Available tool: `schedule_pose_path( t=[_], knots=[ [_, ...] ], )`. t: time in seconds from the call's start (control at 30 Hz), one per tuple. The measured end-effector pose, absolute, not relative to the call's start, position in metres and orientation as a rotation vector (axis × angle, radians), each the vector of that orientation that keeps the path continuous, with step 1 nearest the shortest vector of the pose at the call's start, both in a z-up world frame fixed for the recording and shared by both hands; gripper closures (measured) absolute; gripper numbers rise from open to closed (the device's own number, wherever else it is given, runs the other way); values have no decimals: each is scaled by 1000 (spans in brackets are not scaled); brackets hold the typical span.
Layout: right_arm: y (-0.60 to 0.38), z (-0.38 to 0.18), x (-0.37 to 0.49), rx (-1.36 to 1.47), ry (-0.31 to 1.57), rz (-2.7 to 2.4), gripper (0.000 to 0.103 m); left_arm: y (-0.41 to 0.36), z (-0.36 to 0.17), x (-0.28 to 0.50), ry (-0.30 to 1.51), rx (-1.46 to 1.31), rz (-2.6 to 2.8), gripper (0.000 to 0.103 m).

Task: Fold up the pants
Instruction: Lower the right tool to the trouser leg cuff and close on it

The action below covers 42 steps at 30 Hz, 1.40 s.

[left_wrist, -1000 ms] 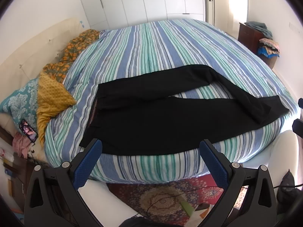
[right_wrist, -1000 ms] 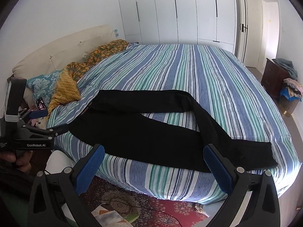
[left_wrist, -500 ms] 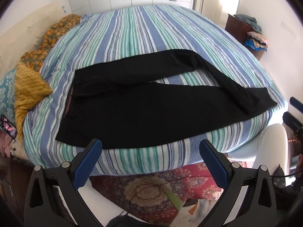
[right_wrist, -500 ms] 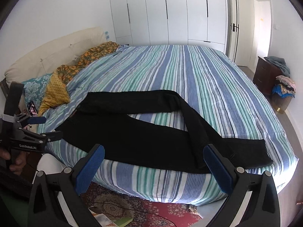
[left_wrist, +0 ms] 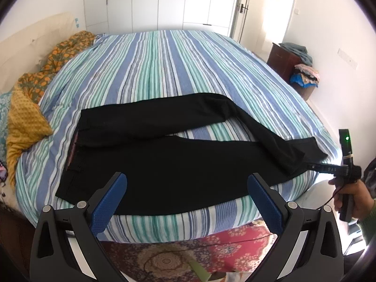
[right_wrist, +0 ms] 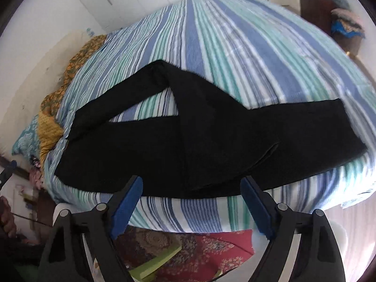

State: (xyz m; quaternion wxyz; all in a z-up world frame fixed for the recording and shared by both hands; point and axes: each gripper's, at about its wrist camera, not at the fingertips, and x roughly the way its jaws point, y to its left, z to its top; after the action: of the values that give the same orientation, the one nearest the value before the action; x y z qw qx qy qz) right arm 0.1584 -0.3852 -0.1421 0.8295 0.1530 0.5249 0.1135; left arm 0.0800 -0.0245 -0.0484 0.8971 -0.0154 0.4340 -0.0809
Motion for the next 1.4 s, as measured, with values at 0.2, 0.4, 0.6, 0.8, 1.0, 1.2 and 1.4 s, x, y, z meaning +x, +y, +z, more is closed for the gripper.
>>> schedule_pose_path(
  t=[0.2, 0.4, 0.6, 0.8, 1.0, 1.2, 1.4],
  knots=[
    [-438, -175, 180, 480, 1067, -31, 21, -24, -67, 85, 977, -37, -155, 1],
    [-436, -200, 222, 332, 1183, -69, 68, -25, -80, 87, 1008, -18, -126, 1],
    [-441, -140, 257, 88, 1141, 3, 91, -23, -97, 101, 1046, 16, -105, 1],
    [-488, -33, 379, -199, 921, -124, 91, -31, -91, 133, 1030, 10, -117, 1],
    [-547, -37, 494, -215, 890, -329, 27, -39, -86, 173, 985, -38, -127, 1],
    [-544, -92, 475, -43, 941, -271, 27, -33, -98, 198, 1004, -68, -101, 1],
    [-519, -142, 419, -46, 1007, -175, 27, -35, -100, 202, 992, 3, -48, 1]
  ],
)
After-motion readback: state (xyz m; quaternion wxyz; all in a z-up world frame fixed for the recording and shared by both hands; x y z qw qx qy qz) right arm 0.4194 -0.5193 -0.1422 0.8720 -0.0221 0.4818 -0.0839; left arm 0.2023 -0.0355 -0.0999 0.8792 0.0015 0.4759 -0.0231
